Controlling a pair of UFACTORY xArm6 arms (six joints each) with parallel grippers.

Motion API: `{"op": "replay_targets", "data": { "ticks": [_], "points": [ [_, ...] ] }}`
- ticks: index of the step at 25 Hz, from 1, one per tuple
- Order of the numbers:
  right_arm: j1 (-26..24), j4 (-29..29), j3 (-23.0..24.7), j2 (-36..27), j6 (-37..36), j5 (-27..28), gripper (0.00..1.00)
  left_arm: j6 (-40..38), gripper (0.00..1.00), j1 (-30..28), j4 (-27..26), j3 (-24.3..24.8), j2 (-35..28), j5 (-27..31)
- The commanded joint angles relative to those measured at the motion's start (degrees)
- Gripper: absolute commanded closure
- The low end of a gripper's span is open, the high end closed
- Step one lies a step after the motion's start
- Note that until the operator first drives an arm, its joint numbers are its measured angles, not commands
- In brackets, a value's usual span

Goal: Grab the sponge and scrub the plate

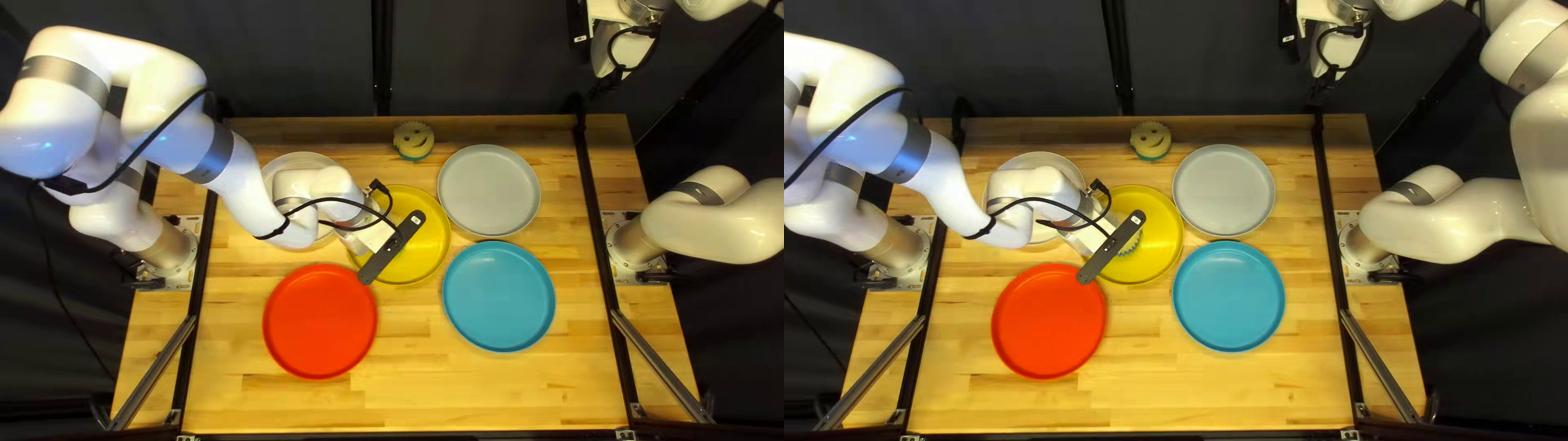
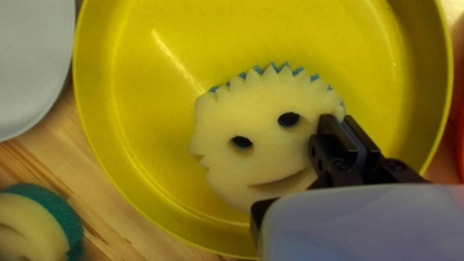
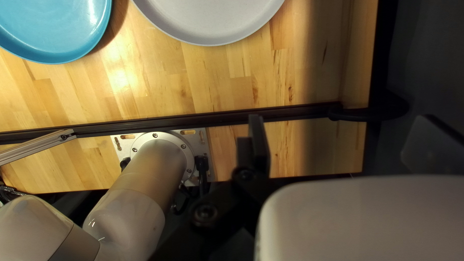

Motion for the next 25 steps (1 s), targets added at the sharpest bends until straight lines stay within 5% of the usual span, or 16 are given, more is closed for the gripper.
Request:
{"op": "replay_targets", "data": {
  "ticks": [1, 7, 20, 25],
  "points": [
    [0.0, 0.0, 0.0, 0.0, 0.0, 0.0, 0.0, 2.8, 1.0, 0.3, -1.3, -5.4, 4.5, 0.8],
    [0.0, 0.0, 0.0, 0.0, 0.0, 0.0, 0.0, 5.2, 1.0, 0.4, -1.8, -7.7, 5.3, 3.0],
    [0.0, 0.0, 0.0, 0.0, 0.0, 0.0, 0.0, 4.1, 1.0, 2.0, -0.8, 4.5, -5.5, 5.9],
    [0.0, 0.0, 0.0, 0.0, 0.0, 0.0, 0.0, 3.4, 1.0, 1.8, -0.6, 2.8, -4.2, 6.5]
  ]
}}
